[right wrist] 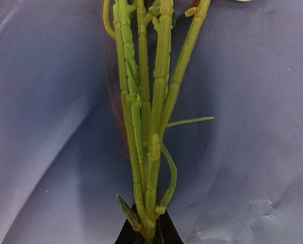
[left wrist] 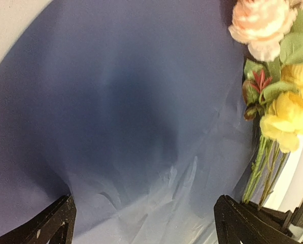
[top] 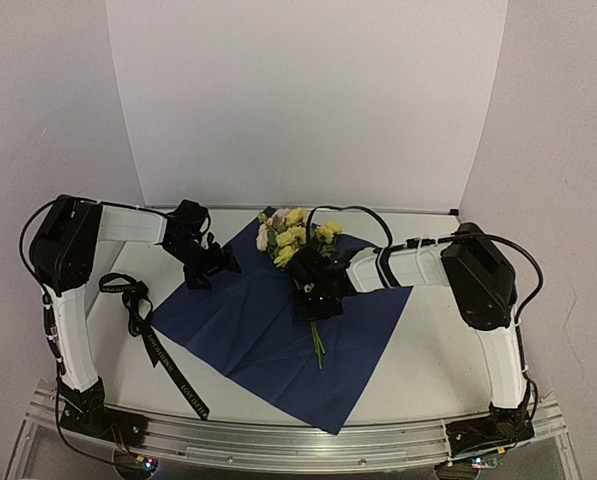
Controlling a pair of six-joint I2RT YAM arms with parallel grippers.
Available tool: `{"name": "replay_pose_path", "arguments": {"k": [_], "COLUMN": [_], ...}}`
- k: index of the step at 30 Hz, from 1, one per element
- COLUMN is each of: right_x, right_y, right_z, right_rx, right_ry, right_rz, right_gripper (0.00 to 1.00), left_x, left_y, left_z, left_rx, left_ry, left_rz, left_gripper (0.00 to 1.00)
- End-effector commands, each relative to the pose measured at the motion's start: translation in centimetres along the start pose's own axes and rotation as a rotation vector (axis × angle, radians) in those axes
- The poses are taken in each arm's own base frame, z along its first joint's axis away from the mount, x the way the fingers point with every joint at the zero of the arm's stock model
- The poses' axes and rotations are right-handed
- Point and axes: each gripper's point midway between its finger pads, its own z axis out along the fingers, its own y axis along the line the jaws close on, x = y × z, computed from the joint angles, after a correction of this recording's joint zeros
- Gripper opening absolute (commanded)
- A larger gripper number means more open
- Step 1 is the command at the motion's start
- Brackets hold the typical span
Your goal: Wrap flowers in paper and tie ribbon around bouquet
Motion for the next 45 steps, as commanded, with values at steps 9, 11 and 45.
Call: {"name": "replay_pose_path", "arguments": {"k": [9,11,45], "right_x": [3.5,1.6,-5.8], "right_y": [-0.2,0.5,4.4], "right_z": [-5.4,-6.4,-4.4], "right_rx": [0.035,0.031,-0.071], "right_ry": [-0.053,-0.101,-0.111], "right_rz": [0.063,0.032,-0.017], "right_gripper": [0.0,0.0,0.51], "left_x": [-1.1,-1.2,-2.4], "left_y": [-1.2,-1.3,-2.5], "left_z": [-0.6,-0.7,-2.1], "left_rx": [0.027,0.025,0.026], "left_ry": [-0.034,-0.038,-0.063], "left_rz": [0.05,0.053,0.088], "left_gripper": [0.98,0.98,0.98]}}
